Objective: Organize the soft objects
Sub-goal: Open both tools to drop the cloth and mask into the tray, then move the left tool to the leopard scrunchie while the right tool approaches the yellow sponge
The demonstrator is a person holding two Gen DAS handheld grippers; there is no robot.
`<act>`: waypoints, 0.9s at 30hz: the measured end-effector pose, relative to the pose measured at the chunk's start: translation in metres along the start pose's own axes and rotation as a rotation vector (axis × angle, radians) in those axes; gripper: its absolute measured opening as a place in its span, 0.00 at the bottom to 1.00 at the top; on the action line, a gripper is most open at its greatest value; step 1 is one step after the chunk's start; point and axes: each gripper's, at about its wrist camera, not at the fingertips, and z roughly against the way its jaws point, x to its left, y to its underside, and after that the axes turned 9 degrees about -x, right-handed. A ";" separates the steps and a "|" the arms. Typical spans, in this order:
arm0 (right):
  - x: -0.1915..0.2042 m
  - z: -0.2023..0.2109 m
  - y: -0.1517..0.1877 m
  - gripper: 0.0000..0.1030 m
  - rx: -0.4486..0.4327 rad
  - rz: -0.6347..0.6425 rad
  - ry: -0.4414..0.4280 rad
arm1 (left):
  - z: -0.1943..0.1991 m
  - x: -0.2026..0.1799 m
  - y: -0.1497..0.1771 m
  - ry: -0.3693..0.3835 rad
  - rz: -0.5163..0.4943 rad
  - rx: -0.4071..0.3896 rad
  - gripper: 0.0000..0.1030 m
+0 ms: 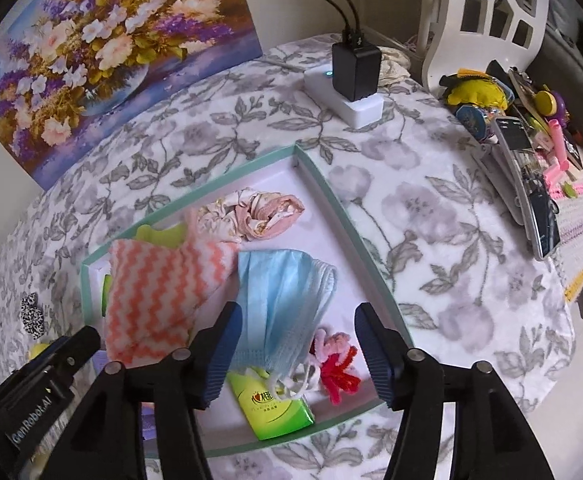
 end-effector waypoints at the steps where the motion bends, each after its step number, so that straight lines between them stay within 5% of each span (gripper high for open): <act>1: 0.000 0.000 0.000 0.67 0.000 0.000 0.004 | -0.001 0.003 0.001 -0.011 0.004 0.001 0.69; 5: -0.001 -0.003 0.001 0.91 0.002 -0.001 0.018 | -0.010 0.012 0.002 -0.073 0.006 0.008 0.92; 7: 0.000 -0.004 0.002 1.00 0.001 0.011 0.030 | -0.014 0.014 0.003 -0.098 0.000 0.014 0.92; 27: 0.009 -0.010 0.006 1.00 0.035 0.040 0.079 | -0.010 0.041 0.000 -0.155 0.037 0.022 0.92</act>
